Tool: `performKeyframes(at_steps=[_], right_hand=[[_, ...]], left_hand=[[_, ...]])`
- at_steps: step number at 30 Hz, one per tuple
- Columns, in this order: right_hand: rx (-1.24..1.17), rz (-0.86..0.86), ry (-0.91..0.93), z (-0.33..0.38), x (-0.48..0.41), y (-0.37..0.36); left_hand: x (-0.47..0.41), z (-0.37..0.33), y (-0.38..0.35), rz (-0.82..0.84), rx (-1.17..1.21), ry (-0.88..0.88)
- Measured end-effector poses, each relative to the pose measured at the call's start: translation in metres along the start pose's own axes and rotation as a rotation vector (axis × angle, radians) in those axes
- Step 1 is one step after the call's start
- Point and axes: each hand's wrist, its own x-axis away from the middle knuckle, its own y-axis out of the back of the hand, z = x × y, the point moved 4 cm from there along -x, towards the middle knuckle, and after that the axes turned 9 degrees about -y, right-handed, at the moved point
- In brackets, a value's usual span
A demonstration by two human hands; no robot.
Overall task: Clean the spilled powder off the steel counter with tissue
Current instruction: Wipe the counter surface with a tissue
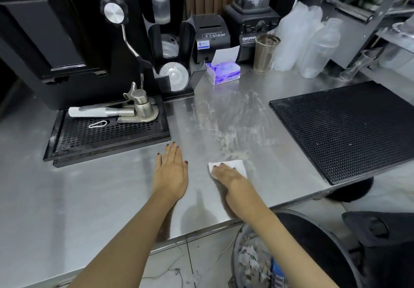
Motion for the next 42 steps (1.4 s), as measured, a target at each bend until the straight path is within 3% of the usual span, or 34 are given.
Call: performKeyframes(at_steps=[3, 11, 17, 27, 33, 42], right_hand=[[0.060, 0.107, 0.178, 0.002, 0.019, -0.030], [0.043, -0.030, -0.133, -0.034, -0.019, 0.039], [-0.005, 0.067, 0.061, 0.008, -0.014, -0.032], [0.023, -0.112, -0.341, -0.009, -0.063, 0.024], [-0.043, 0.017, -0.130, 0.040, -0.061, -0.027], [0.028, 0.013, -0.128, 0.027, -0.162, -0.042]], left_hand=[[-0.003, 0.000, -0.002, 0.011, -0.017, -0.003], [-0.011, -0.001, 0.000, -0.001, -0.024, -0.008], [-0.019, -0.001, -0.003, -0.029, 0.068, -0.006], [-0.018, -0.002, 0.002, 0.003, 0.095, -0.055], [-0.020, 0.002, 0.000, -0.015, 0.114, -0.049], [-0.020, 0.001, 0.002, -0.020, 0.115, -0.061]])
